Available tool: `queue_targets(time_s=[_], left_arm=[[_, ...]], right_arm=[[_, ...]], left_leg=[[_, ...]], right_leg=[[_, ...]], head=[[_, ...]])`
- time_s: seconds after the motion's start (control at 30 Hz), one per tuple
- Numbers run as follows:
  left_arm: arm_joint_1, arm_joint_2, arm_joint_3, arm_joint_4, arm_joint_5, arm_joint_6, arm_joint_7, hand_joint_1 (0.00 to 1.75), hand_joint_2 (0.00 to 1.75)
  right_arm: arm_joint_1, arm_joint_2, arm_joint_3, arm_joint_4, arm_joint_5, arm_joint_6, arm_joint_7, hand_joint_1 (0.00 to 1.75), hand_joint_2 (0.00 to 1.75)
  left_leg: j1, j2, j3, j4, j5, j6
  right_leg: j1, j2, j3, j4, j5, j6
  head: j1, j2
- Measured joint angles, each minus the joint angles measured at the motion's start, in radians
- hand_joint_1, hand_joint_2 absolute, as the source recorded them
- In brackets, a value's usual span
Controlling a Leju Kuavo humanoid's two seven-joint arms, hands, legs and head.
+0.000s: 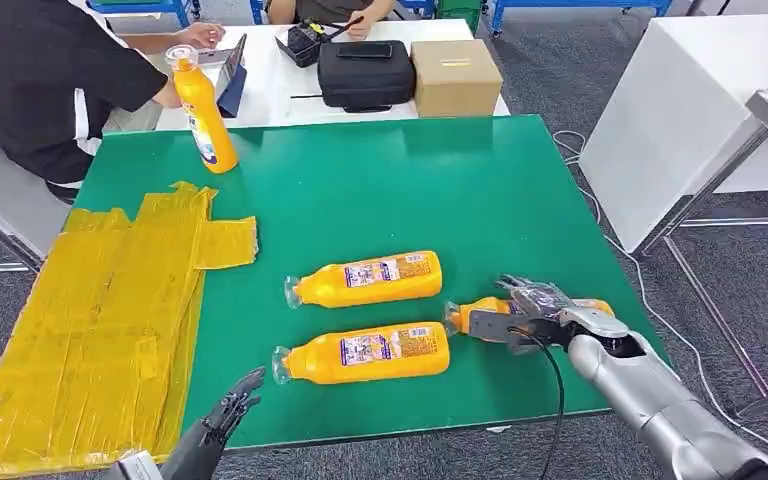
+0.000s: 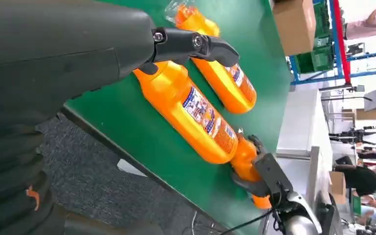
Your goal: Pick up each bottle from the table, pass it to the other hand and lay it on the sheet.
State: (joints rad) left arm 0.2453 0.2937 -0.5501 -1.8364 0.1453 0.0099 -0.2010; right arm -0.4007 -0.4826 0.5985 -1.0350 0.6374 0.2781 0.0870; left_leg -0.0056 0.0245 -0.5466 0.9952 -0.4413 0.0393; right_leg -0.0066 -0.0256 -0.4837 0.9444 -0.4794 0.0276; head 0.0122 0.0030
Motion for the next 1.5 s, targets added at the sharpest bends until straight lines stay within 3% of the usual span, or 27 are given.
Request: queue_targets(time_s=[0.73,1.17,1.5], left_arm=[[0.02,-0.017,0.031,0.008,0.001,0.045,0.036,0.0,1.75],[0.037,-0.033,0.061,0.008,-0.003,0.063,0.05,0.0,1.75],[0.046,-0.036,0.067,0.008,-0.004,0.059,0.056,0.0,1.75]], right_arm=[[0.118,-0.144,-0.068,-0.357,0.067,0.012,0.042,0.0,1.75],[0.132,-0.172,-0.138,-0.431,0.132,-0.02,0.052,0.0,1.75],[0.159,-0.231,-0.157,-0.441,0.132,0.044,0.049,0.0,1.75]], left_leg=[[-0.001,0.0,-0.015,0.0,0.001,0.001],[-0.001,0.0,-0.016,0.0,0.001,0.001],[-0.001,-0.001,-0.017,0.0,0.001,0.001]], right_leg=[[0.0,0.0,-0.003,0.001,0.001,0.001],[0.0,0.0,-0.004,0.001,0.001,0.001],[0.0,0.0,-0.005,0.001,0.001,0.001]], head=[[0.0,0.0],[0.0,0.0],[0.0,0.0]])
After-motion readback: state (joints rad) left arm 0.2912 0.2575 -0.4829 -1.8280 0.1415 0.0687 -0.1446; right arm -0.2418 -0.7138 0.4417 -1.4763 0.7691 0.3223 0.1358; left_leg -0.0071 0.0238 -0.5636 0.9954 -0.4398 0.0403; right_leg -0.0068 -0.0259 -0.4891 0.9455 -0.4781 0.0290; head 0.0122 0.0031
